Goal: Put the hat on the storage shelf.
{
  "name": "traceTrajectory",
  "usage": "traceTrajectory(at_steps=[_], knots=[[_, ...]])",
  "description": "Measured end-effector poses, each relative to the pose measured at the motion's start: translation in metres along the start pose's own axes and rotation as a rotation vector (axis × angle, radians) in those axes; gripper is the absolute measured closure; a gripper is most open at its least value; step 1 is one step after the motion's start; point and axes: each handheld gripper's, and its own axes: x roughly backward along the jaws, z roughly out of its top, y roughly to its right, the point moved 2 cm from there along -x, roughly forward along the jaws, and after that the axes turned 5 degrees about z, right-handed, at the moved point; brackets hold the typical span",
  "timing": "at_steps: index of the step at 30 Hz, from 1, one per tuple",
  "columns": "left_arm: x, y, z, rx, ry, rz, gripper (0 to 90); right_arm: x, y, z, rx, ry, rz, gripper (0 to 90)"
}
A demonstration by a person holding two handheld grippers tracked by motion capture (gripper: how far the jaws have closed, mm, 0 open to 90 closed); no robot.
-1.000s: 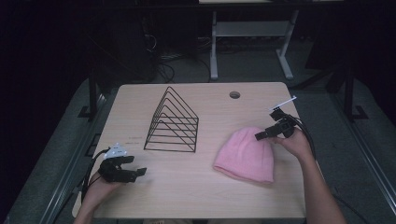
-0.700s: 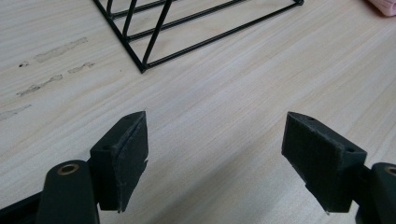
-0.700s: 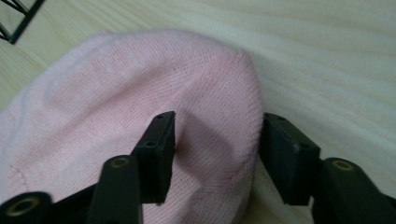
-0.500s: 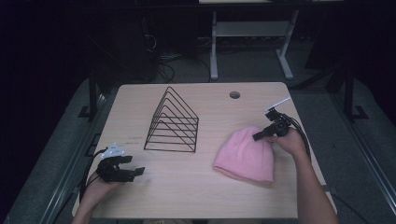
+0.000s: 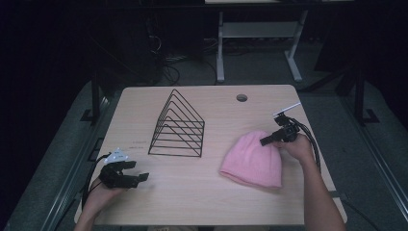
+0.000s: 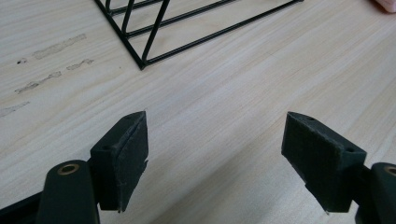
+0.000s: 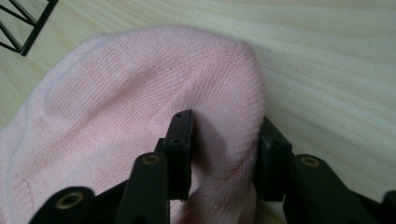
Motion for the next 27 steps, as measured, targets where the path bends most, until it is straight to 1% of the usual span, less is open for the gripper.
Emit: traceTrajectory(at_steps=[1, 3, 4, 6, 8, 10, 11, 12, 13, 14, 15, 16, 17, 18, 19, 20, 21, 22, 23, 24, 25, 26, 27], knots=[[0.000, 0.000, 0.000, -0.001, 0.000, 0.001, 23.0, -0.001, 0.001, -0.001, 0.001, 0.010, 0.006, 68.5], [0.000, -0.001, 0.000, -0.002, -0.003, 0.000, 23.0, -0.001, 0.001, -0.001, 0.000, 0.014, 0.010, 69.6], [0.000, -0.001, 0.000, -0.004, -0.003, 0.001, 23.1, -0.001, 0.002, -0.002, -0.014, 0.027, 0.032, 72.3], [0.000, -0.001, -0.001, -0.004, -0.004, 0.001, 23.1, -0.001, 0.003, -0.003, -0.016, 0.030, 0.036, 73.0], [0.000, -0.001, -0.001, 0.005, -0.002, -0.003, 23.2, 0.000, 0.003, -0.004, -0.029, 0.040, 0.062, 74.7], [0.000, -0.001, -0.002, 0.007, -0.008, -0.004, 23.2, 0.002, 0.002, -0.004, -0.016, 0.040, 0.060, 75.0], [0.000, -0.002, -0.003, 0.013, -0.005, -0.002, 23.2, 0.005, -0.001, -0.003, 0.000, 0.035, 0.052, 75.5], [0.000, -0.002, -0.003, 0.013, -0.005, -0.002, 23.2, 0.005, -0.001, -0.003, 0.000, 0.035, 0.052, 75.5], [0.000, -0.002, -0.003, 0.022, -0.005, -0.003, 23.3, 0.009, -0.004, -0.003, 0.015, 0.040, 0.056, 76.0], [0.000, -0.002, -0.004, 0.026, 0.002, -0.004, 23.3, 0.009, -0.004, -0.003, 0.015, 0.040, 0.056, 76.0], [0.000, -0.003, -0.004, 0.026, -0.002, -0.006, 23.3, 0.013, -0.007, -0.001, 0.023, 0.050, 0.066, 76.2], [0.000, -0.003, -0.004, 0.027, -0.003, -0.006, 23.3, 0.013, -0.007, -0.001, 0.023, 0.050, 0.066, 76.2], [0.000, -0.003, -0.004, 0.027, -0.001, -0.007, 23.3, 0.018, -0.011, 0.001, 0.046, 0.063, 0.076, 76.2], [0.000, -0.003, -0.004, 0.027, -0.001, -0.007, 23.3, 0.018, -0.011, 0.001, 0.046, 0.063, 0.076, 76.2], [0.000, -0.003, -0.004, 0.028, -0.002, -0.007, 23.3, 0.021, -0.014, 0.002, 0.046, 0.073, 0.085, 76.2], [0.000, -0.003, -0.004, 0.030, -0.002, -0.007, 23.2, 0.027, -0.020, 0.004, 0.060, 0.090, 0.101, 76.4], [0.000, -0.003, -0.004, 0.031, -0.002, -0.007, 23.3, 0.030, -0.024, 0.006, 0.069, 0.094, 0.107, 76.5], [0.000, -0.003, -0.004, 0.030, -0.004, -0.006, 23.3, 0.030, -0.024, 0.006, 0.069, 0.094, 0.107, 76.5], [0.001, -0.004, -0.005, 0.031, -0.008, -0.007, 23.3, 0.037, -0.031, 0.009, 0.087, 0.111, 0.122, 76.7], [0.001, -0.003, -0.005, 0.039, -0.001, -0.006, 23.3, 0.039, -0.034, 0.010, 0.095, 0.117, 0.127, 76.8], [0.001, -0.003, -0.005, 0.039, -0.001, -0.006, 23.3, 0.039, -0.034, 0.010, 0.095, 0.117, 0.127, 76.8], [0.002, -0.004, -0.005, 0.036, -0.005, -0.006, 23.3, 0.046, -0.043, 0.013, 0.130, 0.138, 0.141, 77.0], [0.003, -0.004, -0.005, 0.042, -0.004, -0.008, 23.3, 0.049, -0.048, 0.015, 0.141, 0.143, 0.145, 77.0]])
